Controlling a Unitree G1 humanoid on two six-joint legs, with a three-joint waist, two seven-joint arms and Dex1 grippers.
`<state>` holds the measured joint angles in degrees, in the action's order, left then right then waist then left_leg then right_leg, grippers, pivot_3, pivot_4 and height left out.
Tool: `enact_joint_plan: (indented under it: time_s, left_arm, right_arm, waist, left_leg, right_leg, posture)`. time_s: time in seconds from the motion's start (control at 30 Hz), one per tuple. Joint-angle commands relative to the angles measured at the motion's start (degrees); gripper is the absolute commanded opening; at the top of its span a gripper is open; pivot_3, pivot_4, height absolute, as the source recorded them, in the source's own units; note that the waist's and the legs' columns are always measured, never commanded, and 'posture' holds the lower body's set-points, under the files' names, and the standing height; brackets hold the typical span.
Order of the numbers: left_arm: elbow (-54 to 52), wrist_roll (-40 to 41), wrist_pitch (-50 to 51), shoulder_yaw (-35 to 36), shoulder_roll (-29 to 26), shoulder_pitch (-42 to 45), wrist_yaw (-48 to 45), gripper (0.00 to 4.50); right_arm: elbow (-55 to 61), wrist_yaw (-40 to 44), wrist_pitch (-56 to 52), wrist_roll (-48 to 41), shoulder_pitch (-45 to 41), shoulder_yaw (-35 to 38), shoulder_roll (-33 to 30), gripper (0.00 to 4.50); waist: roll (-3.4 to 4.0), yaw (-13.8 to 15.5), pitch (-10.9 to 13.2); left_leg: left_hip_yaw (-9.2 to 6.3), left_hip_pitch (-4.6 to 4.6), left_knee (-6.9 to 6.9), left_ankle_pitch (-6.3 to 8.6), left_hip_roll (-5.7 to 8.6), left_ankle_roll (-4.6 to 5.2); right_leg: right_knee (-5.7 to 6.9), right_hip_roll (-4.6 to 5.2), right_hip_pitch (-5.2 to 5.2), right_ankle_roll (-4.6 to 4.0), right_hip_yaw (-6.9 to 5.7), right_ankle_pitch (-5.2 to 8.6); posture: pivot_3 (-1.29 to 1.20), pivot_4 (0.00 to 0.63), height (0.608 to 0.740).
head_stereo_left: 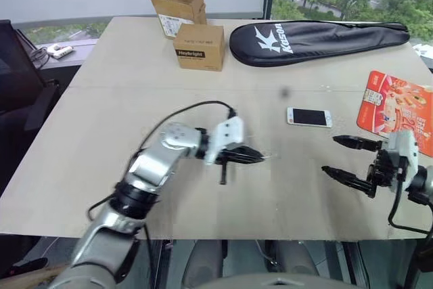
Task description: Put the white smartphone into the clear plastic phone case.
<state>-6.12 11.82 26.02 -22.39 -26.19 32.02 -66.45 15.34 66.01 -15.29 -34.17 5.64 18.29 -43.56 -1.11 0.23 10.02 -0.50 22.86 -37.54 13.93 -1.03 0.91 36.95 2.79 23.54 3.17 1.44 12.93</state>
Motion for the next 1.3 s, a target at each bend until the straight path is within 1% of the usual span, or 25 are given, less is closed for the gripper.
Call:
enact_joint_plan:
  time_s: [0.03,0.1,0.2,0.23,0.3,0.33,0.37,0.4,0.43,0.53,0.6,0.67,0.73,0.77,0.83,0.93,1.0,1.1,1.2,1.3]
  left_arm:
    - [2.03,-1.97,0.78,-3.82,2.59,0.98,1.40,0.06]
    - [2.34,-3.73,0.43,-6.21,2.59,0.95,1.07,0.06]
    - [3.53,-6.11,3.06,-7.33,3.74,1.22,4.71,0.06]
    - [3.80,-6.46,3.36,-7.19,4.08,1.21,5.68,0.59]
    - [4.15,-6.77,3.43,-6.81,4.52,1.15,6.70,1.21]
    - [4.00,-6.80,3.67,-6.28,4.76,0.95,7.67,1.79]
    - [3.57,-6.96,3.79,-5.64,4.92,0.68,8.92,2.22]
    - [2.36,-6.77,4.44,-4.73,4.60,0.28,9.91,2.53]
    - [0.35,-5.94,4.95,-3.39,3.83,-0.28,10.30,3.07]
    - [-6.94,-0.70,10.05,2.40,1.34,-2.45,10.19,4.40]
    - [-12.27,3.02,11.49,7.53,-1.72,-5.21,9.29,4.47]
    - [-16.41,7.46,14.49,12.69,-4.20,-7.27,8.80,4.47]
    - [-17.63,10.03,15.75,19.33,-7.09,-8.40,9.64,4.47]
    - [-17.86,10.96,15.87,22.18,-8.66,-9.04,9.96,4.47]
    - [-18.03,11.89,16.11,26.12,-11.50,-10.66,10.55,4.47]
    - [-19.39,12.66,16.07,29.22,-15.18,-14.05,10.74,4.47]
    - [-20.61,13.34,16.39,30.64,-16.47,-15.69,11.37,4.47]
    - [-24.03,16.34,18.11,33.17,-17.63,-18.75,11.69,4.47]
    - [-27.51,19.08,19.89,35.10,-18.52,-21.74,12.64,4.47]
    - [-29.41,21.27,21.12,35.90,-18.92,-23.14,13.94,4.47]
  right_arm:
    - [0.57,1.07,1.54,-1.34,0.95,3.67,-1.14,4.50]
    - [1.10,0.90,1.16,-1.83,1.56,4.48,-1.26,4.50]
    - [2.02,0.65,0.86,-2.39,2.31,5.74,-1.31,4.50]
    - [2.20,0.51,0.81,-2.54,2.48,6.01,-1.29,4.50]
    - [2.35,0.32,0.83,-2.73,2.72,6.20,-1.29,4.50]
    - [2.35,-0.21,0.82,-2.51,2.61,6.10,-1.22,4.50]
    - [2.47,-1.05,0.56,-2.23,2.40,5.88,-1.14,4.50]
    - [2.89,-2.99,-1.17,-1.95,2.08,5.52,-1.35,4.50]
    - [3.31,-4.97,-3.04,-1.67,1.45,4.97,-1.68,4.50]
    - [3.32,-10.77,-7.95,0.27,-1.90,2.92,-2.51,4.50]
    - [1.73,-13.34,-10.25,3.15,-6.04,-0.43,-3.36,4.50]
    - [-0.59,-13.68,-11.48,5.38,-9.84,-3.69,-4.19,4.50]
    - [-8.59,-11.84,-8.10,11.46,-17.47,-10.37,-4.46,4.50]
    - [-14.13,-11.07,-5.54,14.13,-22.44,-13.27,-3.29,4.50]
    - [-24.86,-8.12,-3.48,16.02,-31.58,-17.08,-0.47,4.50]
    - [-43.12,-1.27,3.24,20.50,-43.25,-22.06,2.02,4.50]
    - [-54.03,1.42,7.04,21.93,-49.83,-22.73,3.80,4.50]
    - [-68.85,4.65,9.63,24.79,-58.72,-23.62,5.23,4.50]
    - [-80.27,5.50,11.55,28.80,-64.18,-24.84,5.80,4.50]
    - [-85.62,8.64,12.31,32.35,-65.74,-26.27,5.84,4.50]
  waist:
    - [0.00,-0.44,0.00]
    - [0.00,-0.95,0.00]
    - [0.01,-1.01,0.00]
    - [0.01,-0.99,0.00]
    - [0.01,-0.91,0.00]
    - [0.01,-0.86,0.00]
    - [0.01,-0.85,0.00]
    - [0.01,-0.85,0.00]
    - [0.01,-0.96,0.00]
    - [0.02,-1.32,0.00]
    - [0.05,-1.49,0.00]
    - [0.07,-1.38,-0.01]
    - [0.03,-1.37,0.01]
    - [0.03,-1.29,0.02]
    - [0.00,-1.65,0.04]
    - [0.03,-1.73,0.09]
    - [0.01,-1.24,0.10]
    - [-0.03,-1.06,0.15]
    - [-0.03,-1.01,0.15]
    - [-0.03,-0.95,0.15]
  left_leg:
    - [0.02,-0.01,-0.01,0.00,0.00,0.00]
    - [-0.01,-0.01,0.00,0.00,-0.01,0.00]
    - [-0.07,-0.04,0.03,0.00,-0.04,0.00]
    - [-0.07,-0.05,0.03,0.00,-0.04,0.00]
    - [-0.07,-0.04,0.02,0.00,-0.04,0.00]
    - [-0.06,-0.04,0.02,0.00,-0.03,0.00]
    - [-0.05,-0.04,0.01,0.00,-0.03,0.00]
    - [-0.05,-0.03,0.01,0.00,-0.03,0.00]
    - [-0.06,-0.03,0.01,0.00,-0.03,0.00]
    - [-0.05,-0.05,0.01,0.00,-0.07,0.00]
    - [-0.05,-0.07,0.02,0.00,-0.08,0.00]
    - [0.01,-0.11,0.02,0.00,-0.11,0.00]
    - [-0.01,-0.11,0.03,0.00,-0.11,0.00]
    - [0.02,-0.13,0.01,0.00,-0.12,0.00]
    - [0.07,-0.13,-0.01,0.00,-0.11,0.00]
    - [0.08,-0.11,0.00,0.00,-0.08,0.00]
    - [0.07,-0.01,0.03,-0.01,-0.07,-0.01]
    - [0.11,0.13,0.11,-0.01,-0.08,-0.01]
    - [0.16,0.15,0.18,-0.01,-0.09,-0.03]
    - [0.13,0.15,0.21,-0.01,-0.09,-0.03]
  right_leg:
    - [0.00,0.00,0.00,0.00,0.03,0.00]
    - [0.01,-0.02,0.02,0.00,0.03,0.00]
    - [0.03,-0.06,0.02,0.00,0.02,0.00]
    - [0.04,-0.06,0.02,0.00,0.02,0.00]
    - [0.04,-0.05,0.01,0.00,0.01,0.01]
    - [0.04,-0.04,0.01,0.00,0.01,0.01]
    - [0.04,-0.03,0.00,0.00,0.02,0.01]
    - [0.04,-0.03,0.00,0.00,0.02,0.00]
    - [0.04,-0.03,0.00,0.00,0.02,0.00]
    - [0.11,-0.05,0.05,-0.01,0.05,0.00]
    - [0.16,-0.05,0.08,-0.01,0.05,0.00]
    - [0.17,-0.05,0.08,-0.02,0.07,0.01]
    - [0.16,-0.05,0.08,-0.02,0.04,0.01]
    - [0.16,-0.06,0.07,-0.01,0.05,0.01]
    - [0.13,-0.05,0.08,-0.01,0.06,0.01]
    - [0.11,-0.04,0.07,-0.02,0.07,0.00]
    - [0.01,-0.01,0.09,-0.02,0.05,-0.01]
    - [-0.11,0.07,0.13,-0.02,-0.05,-0.01]
    - [-0.15,0.18,0.14,-0.03,-0.15,-0.01]
    - [-0.14,0.20,0.12,-0.04,-0.22,-0.01]
  posture:
    - [0.00,0.150,0.740]
    - [0.00,0.150,0.740]
    - [0.00,0.150,0.740]
    - [0.00,0.150,0.740]
    - [0.00,0.150,0.740]
    - [0.00,0.150,0.740]
    - [0.00,0.150,0.740]
    - [0.00,0.150,0.740]
    - [0.00,0.150,0.740]
    - [0.00,0.150,0.740]
    - [0.00,0.150,0.740]
    - [0.00,0.150,0.740]
    - [0.00,0.150,0.740]
    - [0.00,0.150,0.740]
    - [0.00,0.150,0.740]
    - [0.00,0.150,0.740]
    - [0.00,0.150,0.740]
    - [0.00,0.150,0.740]
    - [0.00,0.150,0.740]
    - [0.00,0.150,0.740]
